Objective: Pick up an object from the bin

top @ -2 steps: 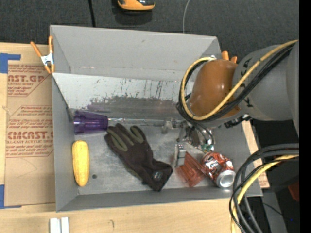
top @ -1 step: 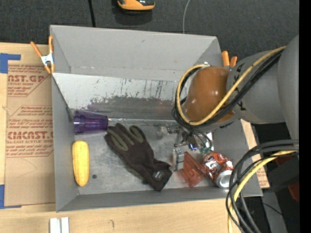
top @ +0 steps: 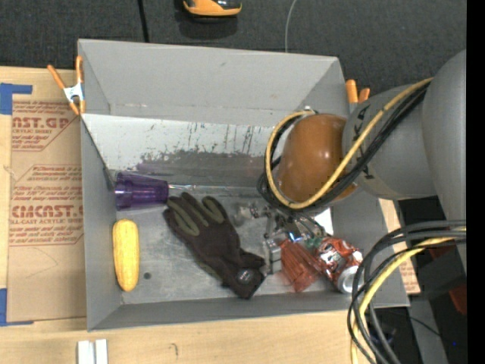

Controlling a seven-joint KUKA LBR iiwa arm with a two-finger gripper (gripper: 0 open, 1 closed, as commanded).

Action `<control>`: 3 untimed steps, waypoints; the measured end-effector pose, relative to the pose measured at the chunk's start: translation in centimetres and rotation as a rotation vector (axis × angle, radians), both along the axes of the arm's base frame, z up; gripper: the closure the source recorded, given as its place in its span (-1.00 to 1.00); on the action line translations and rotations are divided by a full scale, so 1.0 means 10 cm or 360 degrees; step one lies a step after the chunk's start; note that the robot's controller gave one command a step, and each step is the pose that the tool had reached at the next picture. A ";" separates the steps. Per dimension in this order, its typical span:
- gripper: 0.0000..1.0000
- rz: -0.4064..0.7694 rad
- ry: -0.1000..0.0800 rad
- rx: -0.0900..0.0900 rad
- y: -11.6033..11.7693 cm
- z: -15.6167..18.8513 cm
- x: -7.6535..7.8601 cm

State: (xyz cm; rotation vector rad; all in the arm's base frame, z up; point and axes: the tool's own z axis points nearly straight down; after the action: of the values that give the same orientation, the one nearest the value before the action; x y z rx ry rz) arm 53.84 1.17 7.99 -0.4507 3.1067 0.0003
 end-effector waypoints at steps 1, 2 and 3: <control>-1.00 -0.0106 0.0004 0.0002 0.19 -0.04 -0.06; -1.00 0.0340 -0.0001 -0.0001 0.28 -0.07 -0.11; 1.00 0.0302 0.0002 0.0001 0.50 -0.09 -0.17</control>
Offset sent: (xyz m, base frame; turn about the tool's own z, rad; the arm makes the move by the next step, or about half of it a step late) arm -0.0192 0.0364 -0.0099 -0.4450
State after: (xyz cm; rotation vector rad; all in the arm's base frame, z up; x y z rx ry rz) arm 52.12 6.14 7.05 -0.7429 3.0512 0.0014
